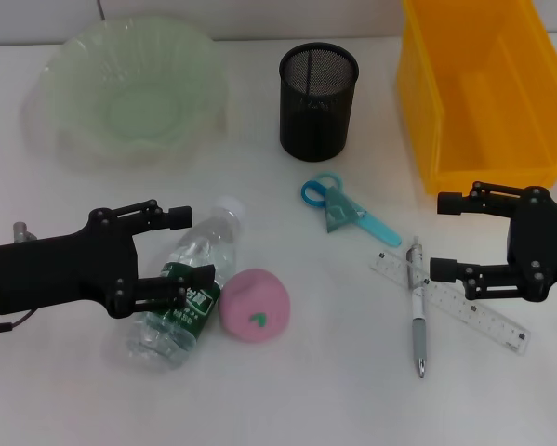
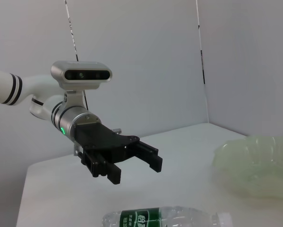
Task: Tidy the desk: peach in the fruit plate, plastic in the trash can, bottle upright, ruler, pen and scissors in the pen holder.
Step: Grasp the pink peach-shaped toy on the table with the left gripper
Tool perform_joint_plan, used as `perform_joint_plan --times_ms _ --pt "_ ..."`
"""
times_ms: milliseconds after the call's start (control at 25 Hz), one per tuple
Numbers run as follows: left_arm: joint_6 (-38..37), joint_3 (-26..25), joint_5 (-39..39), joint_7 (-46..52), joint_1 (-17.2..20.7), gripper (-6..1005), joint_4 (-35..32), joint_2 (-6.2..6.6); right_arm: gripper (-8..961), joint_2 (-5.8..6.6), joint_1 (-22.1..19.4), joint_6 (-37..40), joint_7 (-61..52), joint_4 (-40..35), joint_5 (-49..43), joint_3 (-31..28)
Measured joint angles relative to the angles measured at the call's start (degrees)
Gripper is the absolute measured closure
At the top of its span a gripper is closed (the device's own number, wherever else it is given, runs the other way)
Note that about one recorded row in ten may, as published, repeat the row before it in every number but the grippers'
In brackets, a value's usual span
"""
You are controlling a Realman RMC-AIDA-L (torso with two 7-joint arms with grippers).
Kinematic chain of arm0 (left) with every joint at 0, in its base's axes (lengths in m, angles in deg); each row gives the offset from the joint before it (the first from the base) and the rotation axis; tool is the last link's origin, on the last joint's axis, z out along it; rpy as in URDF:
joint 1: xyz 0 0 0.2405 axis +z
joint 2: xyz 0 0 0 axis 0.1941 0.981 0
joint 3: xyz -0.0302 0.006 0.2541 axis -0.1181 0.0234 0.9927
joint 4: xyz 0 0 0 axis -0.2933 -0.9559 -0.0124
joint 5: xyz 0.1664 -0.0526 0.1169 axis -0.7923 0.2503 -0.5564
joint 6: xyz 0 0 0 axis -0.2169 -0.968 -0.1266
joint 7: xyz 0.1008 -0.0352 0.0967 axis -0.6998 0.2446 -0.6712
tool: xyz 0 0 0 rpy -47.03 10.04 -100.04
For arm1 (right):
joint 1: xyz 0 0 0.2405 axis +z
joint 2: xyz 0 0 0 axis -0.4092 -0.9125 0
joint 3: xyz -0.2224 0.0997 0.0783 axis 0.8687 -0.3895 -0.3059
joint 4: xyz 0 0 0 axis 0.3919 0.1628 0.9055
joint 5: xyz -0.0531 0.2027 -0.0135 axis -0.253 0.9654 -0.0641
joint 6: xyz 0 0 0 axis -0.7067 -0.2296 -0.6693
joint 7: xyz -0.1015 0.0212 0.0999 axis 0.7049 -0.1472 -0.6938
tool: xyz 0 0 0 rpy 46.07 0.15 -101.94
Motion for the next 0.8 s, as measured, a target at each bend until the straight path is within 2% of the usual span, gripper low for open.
perform_joint_plan --times_ms 800 --pt "-0.38 0.76 0.18 -1.87 -0.17 189 0.56 -0.29 128 0.0 -0.19 -0.09 -0.01 -0.29 0.09 -0.62"
